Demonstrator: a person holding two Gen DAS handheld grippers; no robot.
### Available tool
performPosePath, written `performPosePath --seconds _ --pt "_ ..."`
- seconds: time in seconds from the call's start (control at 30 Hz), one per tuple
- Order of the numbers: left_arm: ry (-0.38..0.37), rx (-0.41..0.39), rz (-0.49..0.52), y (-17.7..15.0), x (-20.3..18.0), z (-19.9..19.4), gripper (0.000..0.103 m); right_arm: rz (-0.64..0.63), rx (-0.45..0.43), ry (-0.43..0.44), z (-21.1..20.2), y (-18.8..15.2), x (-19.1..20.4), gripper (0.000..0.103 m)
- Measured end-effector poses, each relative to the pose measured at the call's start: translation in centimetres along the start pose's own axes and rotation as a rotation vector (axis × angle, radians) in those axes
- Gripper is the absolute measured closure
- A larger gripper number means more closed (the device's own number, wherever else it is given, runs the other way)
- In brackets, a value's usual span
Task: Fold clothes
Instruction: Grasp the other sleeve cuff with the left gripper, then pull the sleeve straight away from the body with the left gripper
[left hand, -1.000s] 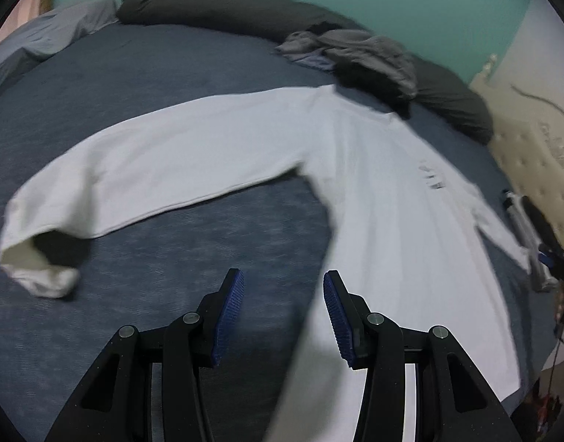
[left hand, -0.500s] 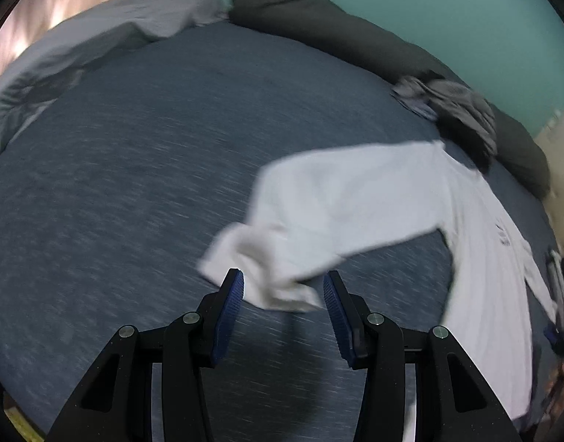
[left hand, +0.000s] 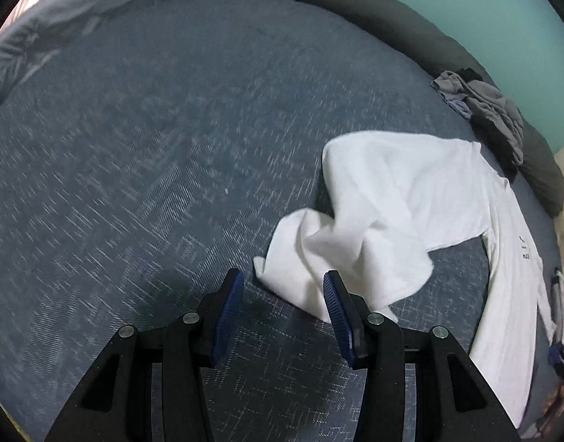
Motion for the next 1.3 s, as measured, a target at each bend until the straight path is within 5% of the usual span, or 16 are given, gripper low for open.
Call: performPosePath --seconds 0.03,0.1,0.17,0.47,0.67,1.17,1.23,1.3 --pt "-0.007 0.007 -0.007 -0.1 0.2 0.3 0.057 0.004 0.000 0.003 0.0 0.0 0.1 0.050" --pt "-0.017 0.006 -0.012 -0.2 0.4 0.6 0.092 0.004 0.000 0.006 0.0 0.0 0.4 0.050" --pt "-0.020 0.000 -0.017 -0.1 0.6 0.6 0.098 -0.004 -0.002 0.005 -0.1 0.1 0.7 0.050" --pt "0.025 -0.116 0.058 3.6 0.5 -4.5 0.099 -0.007 0.001 -0.006 0.1 -0.3 1.0 0.050" --pt "0.127 -0.159 0.069 6.9 2.6 -8.1 0.099 -0.014 0.001 -0.005 0.1 -0.2 1.4 0.050" --pt "0.200 -0.093 -0.053 9.6 7.9 -4.4 0.097 -0.034 0.012 -0.026 0.6 -0.2 1.7 0.050" --pt "0.201 -0.120 -0.061 9.7 8.4 -5.1 0.090 -0.035 0.013 -0.028 0.7 -0.2 1.6 0.050" --pt "0.211 -0.154 -0.073 9.7 8.9 -6.1 0.072 -0.036 0.015 -0.031 0.7 -0.2 1.6 0.050"
Point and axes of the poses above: each gripper's, at about its wrist camera, not at the fingertips, and z roughly the way its jaws point, x to its left, y to its top, the point moved 5 cm from there along z, roughly the way its jaws point, and after that the axes turned 14 degrees about -y, right-handed, at the moved point
